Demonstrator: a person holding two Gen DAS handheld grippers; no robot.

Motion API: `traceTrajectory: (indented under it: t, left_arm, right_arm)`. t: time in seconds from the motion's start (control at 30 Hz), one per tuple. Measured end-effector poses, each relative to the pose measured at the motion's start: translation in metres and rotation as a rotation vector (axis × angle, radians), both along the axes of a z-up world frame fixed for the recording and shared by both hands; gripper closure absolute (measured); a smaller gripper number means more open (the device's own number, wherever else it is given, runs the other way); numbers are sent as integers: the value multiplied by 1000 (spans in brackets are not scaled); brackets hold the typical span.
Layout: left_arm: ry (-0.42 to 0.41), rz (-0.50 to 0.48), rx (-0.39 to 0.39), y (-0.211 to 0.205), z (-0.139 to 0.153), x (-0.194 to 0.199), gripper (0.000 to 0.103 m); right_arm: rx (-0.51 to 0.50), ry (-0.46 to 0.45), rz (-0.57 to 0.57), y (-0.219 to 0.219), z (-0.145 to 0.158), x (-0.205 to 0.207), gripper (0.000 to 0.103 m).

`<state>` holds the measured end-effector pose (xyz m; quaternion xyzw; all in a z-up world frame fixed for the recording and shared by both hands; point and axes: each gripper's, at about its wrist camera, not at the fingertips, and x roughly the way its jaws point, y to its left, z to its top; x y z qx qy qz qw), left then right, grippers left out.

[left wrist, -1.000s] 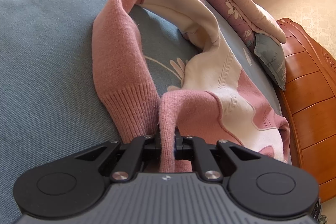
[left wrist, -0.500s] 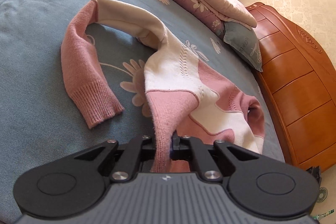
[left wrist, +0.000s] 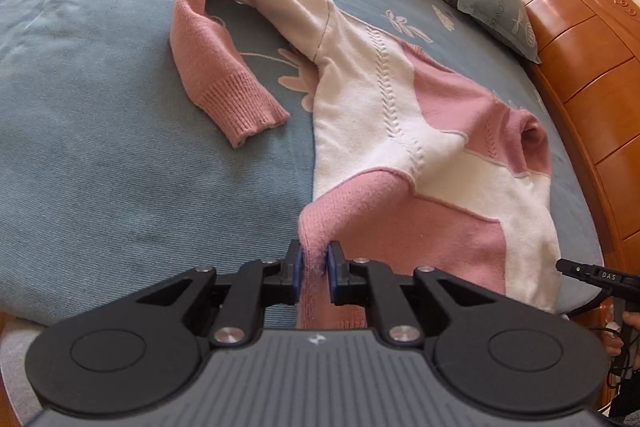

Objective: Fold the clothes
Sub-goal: 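Pull the hem with the left gripper to spread the sweater body flat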

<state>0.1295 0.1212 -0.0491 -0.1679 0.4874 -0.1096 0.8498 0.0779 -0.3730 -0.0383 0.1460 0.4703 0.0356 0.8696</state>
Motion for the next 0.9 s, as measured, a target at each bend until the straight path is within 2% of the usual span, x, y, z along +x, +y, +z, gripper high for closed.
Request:
traceTrajectory:
  t: [0.03,0.13,0.2,0.33,0.4,0.5,0.63,0.77,0.83,0.9]
  left_arm:
    - [-5,6,4,3,2,-1,92]
    - [-43,12,20,8,14,2,89]
    - [-77,5,25,6,24,9,80]
    - [-130,-27,21,-6,33,33,69]
    - [-137,-35,26,-11,29,51,62]
    - [-148,-45,33,-18,23,79,60]
    - [-106,-4,-22,-16,-4,122,60]
    - [-70,20,-31,-17,-31,155,60]
    - [-71,24,-41,-19,-36,166,60]
    - [-75,25,-52,-20,-39,176,55]
  right_arm:
    - [-32,-9,-4,2,2,-3,66]
    - [-56,-49,-25,0,10,-8,60]
    - [-40,-72,-31,0,16,-7,59]
    - [-22,-108,-12,8,24,-1,55]
    - [-7,-111,8,15,23,2,55]
    - [16,-112,28,26,21,6,55]
    - [46,-114,31,33,19,9,53]
    - [51,-115,13,31,18,12,50]
    - [47,-112,3,29,17,14,49]
    - [45,-108,-9,27,16,18,49]
